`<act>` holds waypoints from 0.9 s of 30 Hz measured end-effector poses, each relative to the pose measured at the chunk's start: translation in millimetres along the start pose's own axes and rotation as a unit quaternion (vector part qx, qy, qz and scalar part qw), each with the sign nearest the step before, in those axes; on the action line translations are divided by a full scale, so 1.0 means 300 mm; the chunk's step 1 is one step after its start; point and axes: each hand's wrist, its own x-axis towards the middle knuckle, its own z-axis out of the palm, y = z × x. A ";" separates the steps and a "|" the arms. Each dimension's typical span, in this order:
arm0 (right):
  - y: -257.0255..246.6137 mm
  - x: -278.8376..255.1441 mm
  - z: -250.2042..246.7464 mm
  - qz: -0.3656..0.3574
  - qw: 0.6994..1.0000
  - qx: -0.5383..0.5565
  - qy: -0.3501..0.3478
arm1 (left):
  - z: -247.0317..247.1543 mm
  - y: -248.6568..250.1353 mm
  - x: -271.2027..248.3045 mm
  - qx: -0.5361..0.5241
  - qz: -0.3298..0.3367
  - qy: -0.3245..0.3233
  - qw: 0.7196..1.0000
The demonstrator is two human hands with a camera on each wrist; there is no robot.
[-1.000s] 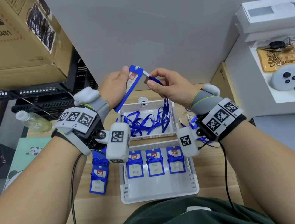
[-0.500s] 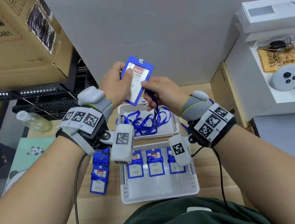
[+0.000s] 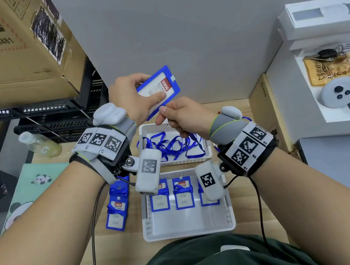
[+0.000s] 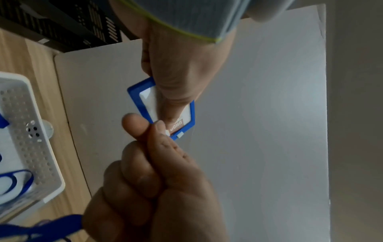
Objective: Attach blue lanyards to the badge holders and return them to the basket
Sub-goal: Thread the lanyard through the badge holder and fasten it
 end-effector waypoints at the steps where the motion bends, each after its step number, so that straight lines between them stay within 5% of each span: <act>1: -0.007 -0.002 0.001 -0.004 1.000 0.006 -0.004 | -0.005 0.001 0.001 0.024 0.012 -0.011 1.000; 12: -0.063 -0.016 -0.124 -0.048 0.995 0.064 0.060 | -0.016 -0.006 -0.045 0.174 0.074 -0.256 0.948; 17: -0.043 -0.021 -0.147 -0.064 0.994 -0.026 0.081 | -0.023 0.012 -0.056 0.166 0.092 -0.298 0.935; 22: -0.034 0.001 -0.168 -0.085 0.965 -0.187 0.163 | -0.023 0.032 -0.063 0.167 0.095 -0.335 0.923; 27: -0.017 0.003 -0.189 -0.095 0.948 -0.252 0.172 | -0.031 0.048 -0.069 0.154 0.105 -0.330 0.926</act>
